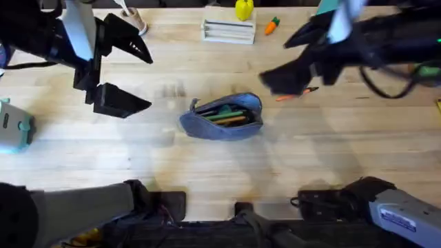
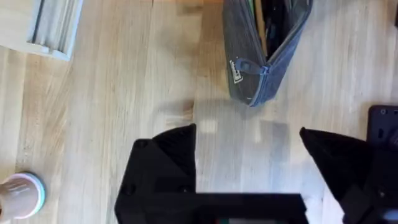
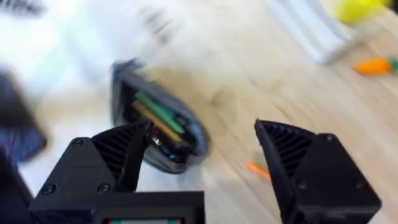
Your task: Unzip the bag, pick up the pens from the table one at a time and place them inside, then zip the bag closed.
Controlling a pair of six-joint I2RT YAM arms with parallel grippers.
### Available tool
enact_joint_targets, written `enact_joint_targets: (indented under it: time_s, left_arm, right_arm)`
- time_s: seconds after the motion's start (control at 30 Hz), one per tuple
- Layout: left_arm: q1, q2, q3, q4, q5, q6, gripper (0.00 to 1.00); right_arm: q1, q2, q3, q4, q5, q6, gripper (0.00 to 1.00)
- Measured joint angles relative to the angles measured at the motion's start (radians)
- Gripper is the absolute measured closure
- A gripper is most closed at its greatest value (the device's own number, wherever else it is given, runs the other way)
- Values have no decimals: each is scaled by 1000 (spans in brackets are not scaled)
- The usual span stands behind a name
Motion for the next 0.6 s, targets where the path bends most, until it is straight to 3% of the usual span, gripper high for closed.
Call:
enact_joint_targets:
  time_s: [0.13, 0.3, 0.43, 0.6]
  left_arm:
    - [0, 0, 0, 5, 0, 0, 6]
    - [0, 0, 0, 8, 0, 0, 6]
    - [0, 0, 0, 7, 0, 0, 4]
    - [0, 0, 0, 7, 0, 0, 5]
  right_arm:
    - [-159, -70, 0, -4, 63, 177, 4]
    - [-296, -107, 0, -61, 227, 522, 4]
    - [-324, -101, 0, -130, 304, 777, 4]
    - [-324, -65, 0, -157, 313, 938, 4]
